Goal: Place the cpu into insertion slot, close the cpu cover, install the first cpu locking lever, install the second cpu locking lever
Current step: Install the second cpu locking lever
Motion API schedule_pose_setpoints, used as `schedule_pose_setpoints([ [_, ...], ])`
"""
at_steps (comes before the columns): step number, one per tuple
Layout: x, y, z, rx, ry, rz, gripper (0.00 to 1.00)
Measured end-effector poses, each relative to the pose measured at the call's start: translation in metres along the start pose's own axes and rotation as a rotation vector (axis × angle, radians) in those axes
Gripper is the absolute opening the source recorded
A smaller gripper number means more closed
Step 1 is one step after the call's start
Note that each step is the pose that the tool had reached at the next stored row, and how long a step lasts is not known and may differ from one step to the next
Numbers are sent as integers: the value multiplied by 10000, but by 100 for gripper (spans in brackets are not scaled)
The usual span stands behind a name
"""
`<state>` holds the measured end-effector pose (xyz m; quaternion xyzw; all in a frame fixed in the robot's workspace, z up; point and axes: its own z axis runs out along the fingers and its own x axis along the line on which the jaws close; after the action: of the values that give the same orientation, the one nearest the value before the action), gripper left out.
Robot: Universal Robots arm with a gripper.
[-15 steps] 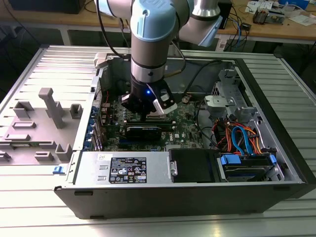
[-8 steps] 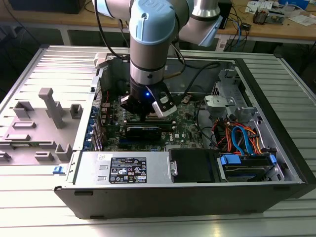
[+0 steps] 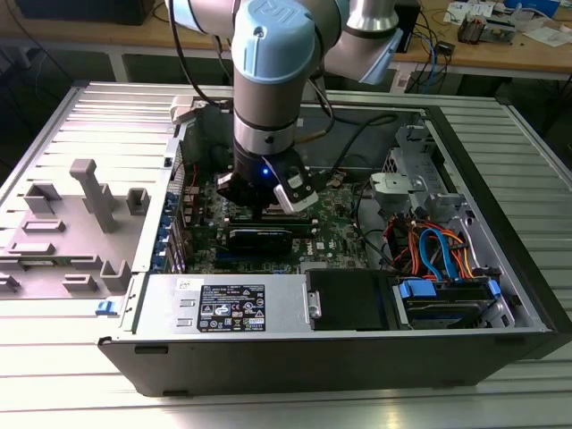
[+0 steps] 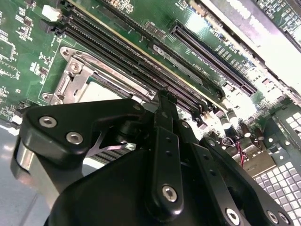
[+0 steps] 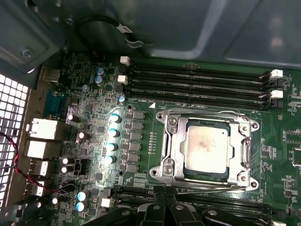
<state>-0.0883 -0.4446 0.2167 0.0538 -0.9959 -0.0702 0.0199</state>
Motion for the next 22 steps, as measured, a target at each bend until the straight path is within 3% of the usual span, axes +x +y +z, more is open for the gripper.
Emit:
schedule_pose_setpoints([
  [4,42,-4,54,-71,-7,-3,11],
  [8,54,-11,110,-371,-39,-20,11],
  [11,59,-12,124,-493,-52,-23,11],
  [14,59,-13,131,-555,-57,-28,11],
  [22,74,0,146,-568,-50,-88,11],
])
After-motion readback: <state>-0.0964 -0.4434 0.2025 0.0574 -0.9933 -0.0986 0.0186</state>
